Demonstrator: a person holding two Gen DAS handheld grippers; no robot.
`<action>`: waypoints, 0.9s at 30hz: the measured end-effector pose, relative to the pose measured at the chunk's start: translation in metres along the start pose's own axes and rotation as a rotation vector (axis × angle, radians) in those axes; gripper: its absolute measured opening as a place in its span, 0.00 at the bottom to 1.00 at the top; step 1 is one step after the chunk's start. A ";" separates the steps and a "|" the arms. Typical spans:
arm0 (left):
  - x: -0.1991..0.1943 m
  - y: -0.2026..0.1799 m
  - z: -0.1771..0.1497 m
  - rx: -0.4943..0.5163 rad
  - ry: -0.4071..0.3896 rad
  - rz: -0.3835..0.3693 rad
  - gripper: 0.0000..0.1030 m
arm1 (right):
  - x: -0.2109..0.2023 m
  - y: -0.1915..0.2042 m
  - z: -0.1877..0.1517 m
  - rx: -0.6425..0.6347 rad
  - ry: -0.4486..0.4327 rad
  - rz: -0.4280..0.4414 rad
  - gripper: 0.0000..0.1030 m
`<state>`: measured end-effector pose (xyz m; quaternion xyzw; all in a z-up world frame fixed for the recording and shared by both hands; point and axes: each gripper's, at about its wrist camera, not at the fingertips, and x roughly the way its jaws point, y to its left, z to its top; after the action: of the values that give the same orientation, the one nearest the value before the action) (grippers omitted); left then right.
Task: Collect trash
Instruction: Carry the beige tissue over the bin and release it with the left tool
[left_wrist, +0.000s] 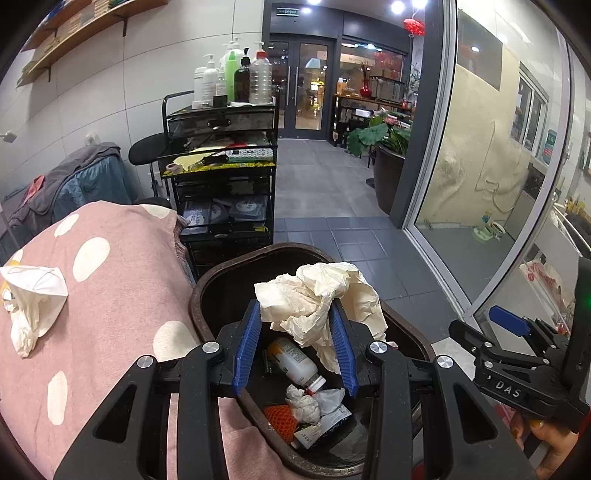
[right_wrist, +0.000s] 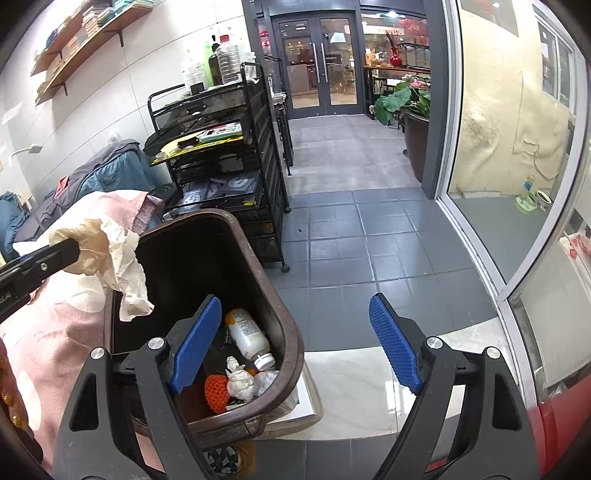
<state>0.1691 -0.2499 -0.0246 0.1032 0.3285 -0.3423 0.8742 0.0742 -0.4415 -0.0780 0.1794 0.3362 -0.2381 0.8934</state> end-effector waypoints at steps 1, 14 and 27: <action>0.003 -0.001 0.000 0.004 0.006 0.001 0.36 | 0.000 -0.001 0.000 0.003 0.001 -0.001 0.79; 0.025 -0.004 0.002 0.009 0.060 -0.002 0.46 | -0.003 -0.010 -0.006 0.028 0.013 -0.005 0.79; 0.016 -0.005 -0.002 0.032 0.020 0.012 0.88 | -0.003 -0.013 -0.005 0.038 0.017 -0.001 0.82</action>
<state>0.1734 -0.2617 -0.0367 0.1224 0.3313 -0.3412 0.8711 0.0628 -0.4489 -0.0815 0.1982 0.3392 -0.2433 0.8868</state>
